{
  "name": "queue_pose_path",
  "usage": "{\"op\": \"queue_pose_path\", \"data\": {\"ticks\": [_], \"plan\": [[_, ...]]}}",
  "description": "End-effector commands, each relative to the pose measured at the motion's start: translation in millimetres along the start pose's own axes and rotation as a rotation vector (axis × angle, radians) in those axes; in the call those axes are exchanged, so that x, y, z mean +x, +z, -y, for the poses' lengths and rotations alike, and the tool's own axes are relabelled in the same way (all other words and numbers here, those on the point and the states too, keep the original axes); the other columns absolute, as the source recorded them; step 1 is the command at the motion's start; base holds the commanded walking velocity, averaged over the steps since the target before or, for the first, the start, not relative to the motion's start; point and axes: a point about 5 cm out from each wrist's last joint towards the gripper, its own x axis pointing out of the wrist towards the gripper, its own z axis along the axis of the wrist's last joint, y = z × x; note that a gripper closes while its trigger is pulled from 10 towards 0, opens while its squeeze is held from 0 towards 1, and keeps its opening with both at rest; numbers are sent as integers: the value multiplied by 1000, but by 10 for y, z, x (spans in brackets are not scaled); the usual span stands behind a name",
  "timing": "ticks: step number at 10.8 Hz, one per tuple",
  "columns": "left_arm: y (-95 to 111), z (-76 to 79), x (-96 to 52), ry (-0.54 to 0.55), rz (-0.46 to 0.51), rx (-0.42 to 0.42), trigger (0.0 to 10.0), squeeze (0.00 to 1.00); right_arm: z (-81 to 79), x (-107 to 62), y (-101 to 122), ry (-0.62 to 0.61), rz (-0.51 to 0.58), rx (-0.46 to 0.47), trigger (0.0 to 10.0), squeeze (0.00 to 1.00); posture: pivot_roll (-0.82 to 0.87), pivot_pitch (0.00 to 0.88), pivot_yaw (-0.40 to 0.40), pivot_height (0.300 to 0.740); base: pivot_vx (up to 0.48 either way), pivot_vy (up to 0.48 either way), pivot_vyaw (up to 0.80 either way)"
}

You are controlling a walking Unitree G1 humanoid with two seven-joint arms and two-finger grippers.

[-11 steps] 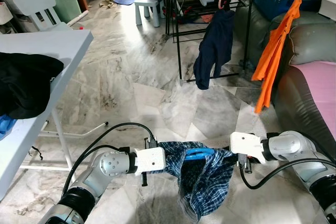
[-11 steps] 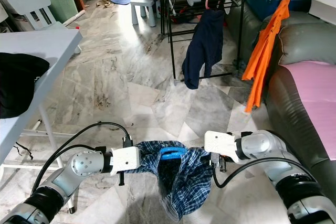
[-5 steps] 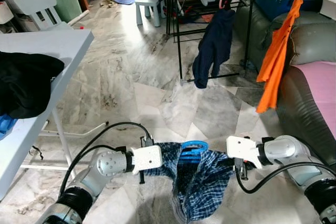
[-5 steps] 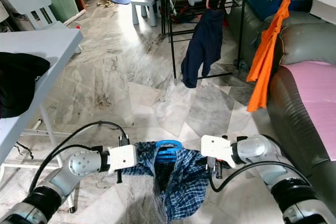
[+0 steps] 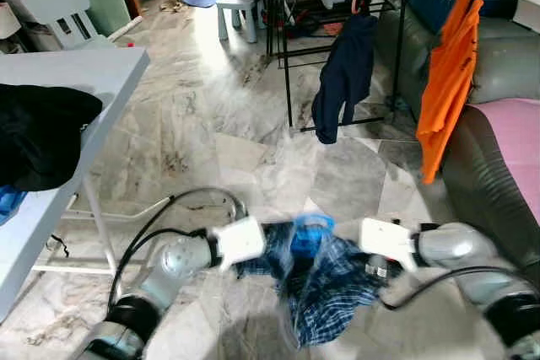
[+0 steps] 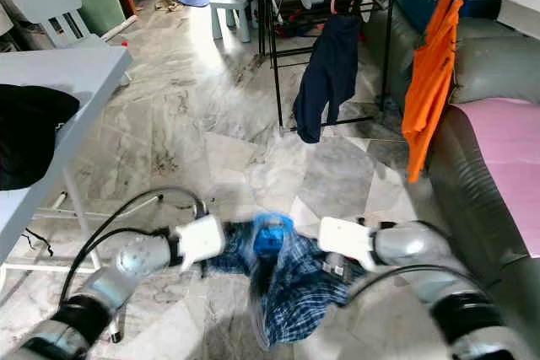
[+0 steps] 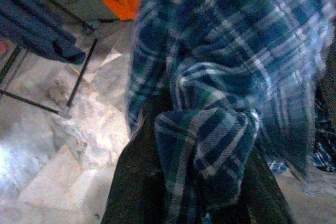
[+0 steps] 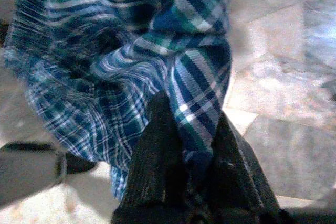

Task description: Hang hanger

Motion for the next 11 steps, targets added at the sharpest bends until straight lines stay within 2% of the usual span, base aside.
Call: {"op": "queue_pose_path", "data": {"ticks": [1,2,4,6,8,10,11], "plan": [[87,-83,16,80,79,-86,10000,1000,2,62,36,-42,17,17,0,0,-118,59,96,740,0,0,0],[81,-44,-5,51,80,-35,10000,1000,-101,170,2,-58,7,35,0,0,-117,58,92,740,0,0,0],[-73,133,-64,-80,5,44,10000,1000,-169,230,-63,-91,-22,63,0,0,-122,55,88,740,0,0,0],[-143,125,-103,-77,-36,68,10000,1000,-186,222,-108,-138,-24,120,0,0,-134,54,83,740,0,0,0],[-125,107,-96,-54,-8,6,10000,1000,-291,313,-127,-179,-28,175,0,0,-133,56,85,740,0,0,0],[-198,101,-122,-1,-42,6,10000,1000,-351,375,-91,-214,-7,246,0,0,-134,52,89,740,0,0,0],[-198,101,-122,-1,-42,6,10000,1000,-351,375,-91,-214,-7,246,0,0,-134,52,89,740,0,0,0]]}}
